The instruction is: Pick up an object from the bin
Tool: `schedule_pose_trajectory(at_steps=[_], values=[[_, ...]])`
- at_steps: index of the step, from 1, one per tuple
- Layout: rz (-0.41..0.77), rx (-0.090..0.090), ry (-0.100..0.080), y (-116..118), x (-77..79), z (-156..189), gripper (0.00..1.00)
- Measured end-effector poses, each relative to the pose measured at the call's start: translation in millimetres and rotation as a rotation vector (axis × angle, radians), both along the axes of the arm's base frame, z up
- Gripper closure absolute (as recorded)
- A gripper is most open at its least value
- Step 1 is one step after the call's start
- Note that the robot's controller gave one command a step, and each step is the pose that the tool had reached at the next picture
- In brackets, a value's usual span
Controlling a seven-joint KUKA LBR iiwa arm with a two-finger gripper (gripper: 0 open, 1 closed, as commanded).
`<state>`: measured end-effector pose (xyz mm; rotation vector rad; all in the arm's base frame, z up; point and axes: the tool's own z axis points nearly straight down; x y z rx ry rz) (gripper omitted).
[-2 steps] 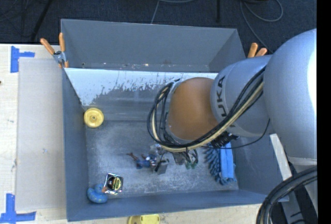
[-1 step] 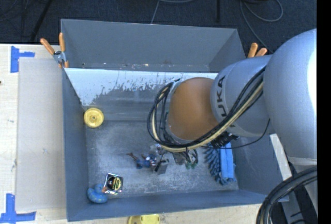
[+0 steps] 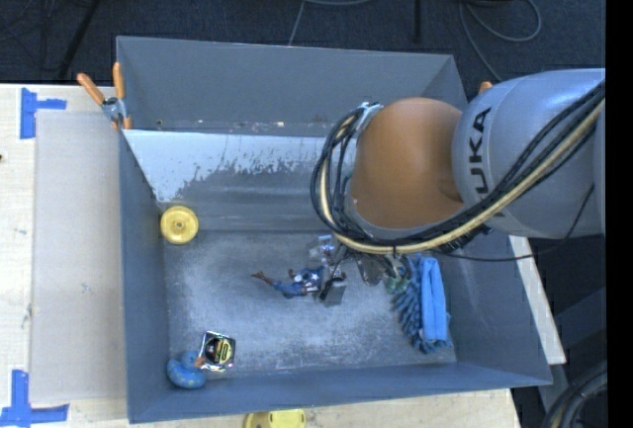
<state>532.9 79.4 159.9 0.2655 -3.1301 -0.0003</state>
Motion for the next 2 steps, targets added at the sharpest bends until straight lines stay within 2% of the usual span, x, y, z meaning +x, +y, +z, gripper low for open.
schedule_pose_trajectory(at_steps=[1, 2], values=[[-0.001, 0.0, 0.0, 0, 0.0, 0, 1.0], [-0.002, 0.0, -0.001, -1, -3.3, 80, 1.0]])
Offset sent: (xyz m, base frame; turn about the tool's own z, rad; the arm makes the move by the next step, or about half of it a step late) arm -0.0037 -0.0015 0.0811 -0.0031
